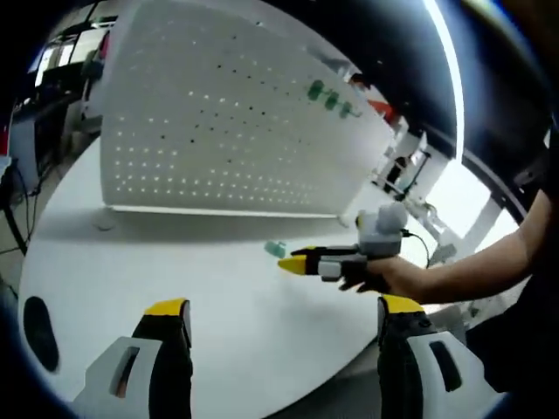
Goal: Insert the hook assembly into the mounting plate slot until the hook locks in place.
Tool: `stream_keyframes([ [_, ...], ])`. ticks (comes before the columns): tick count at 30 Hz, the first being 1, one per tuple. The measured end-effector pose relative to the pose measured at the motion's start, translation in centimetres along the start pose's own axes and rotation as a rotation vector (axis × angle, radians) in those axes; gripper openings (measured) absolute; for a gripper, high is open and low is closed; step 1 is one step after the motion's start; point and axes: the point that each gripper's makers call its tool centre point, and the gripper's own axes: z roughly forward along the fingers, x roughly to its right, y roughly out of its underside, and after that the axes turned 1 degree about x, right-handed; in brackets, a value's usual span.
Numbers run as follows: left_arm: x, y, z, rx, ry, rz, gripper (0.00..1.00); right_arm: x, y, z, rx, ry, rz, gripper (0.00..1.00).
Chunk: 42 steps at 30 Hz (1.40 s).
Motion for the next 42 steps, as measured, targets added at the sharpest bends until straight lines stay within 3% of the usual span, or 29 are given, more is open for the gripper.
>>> stream_keyframes([
  [14, -0.4, 0.1, 0.7, -0.018, 0.005, -0.007, 0.89, 2.3, 0.0, 2.3, -0.022, 0.03, 0.056, 0.34],
  [23, -0.7, 0.2, 0.9, -0.026, 0.007, -0.01, 0.88, 3.5, -1.2, 3.1, -0.028, 0.034, 0.015, 0.34],
  [30, -0.8, 0.2, 1.1, -0.025, 0.004, -0.015, 0.88, 4.3, -2.2, 3.0, -0.01, 0.077, 0.053, 0.33],
  [33, -0.7, 0.4, 1.1, -0.028, 0.006, -0.015, 0.88, 5.0, -2.2, 2.7, -0.001, 0.13, 0.125, 0.3],
  [38, -0.7, 0.4, 1.2, -0.027, 0.006, -0.02, 0.88, 5.1, -2.2, 2.4, 0.029, 0.178, 0.375, 0.27],
  [41, -0.6, 0.6, 1.2, -0.032, 0.008, -0.017, 0.88, 5.1, -2.2, 2.8, 0.031, 0.181, 0.448, 0.23],
  [42, -0.6, 0.6, 1.2, -0.033, 0.008, -0.017, 0.88, 5.2, -2.2, 3.0, 0.029, 0.183, 0.429, 0.22],
])
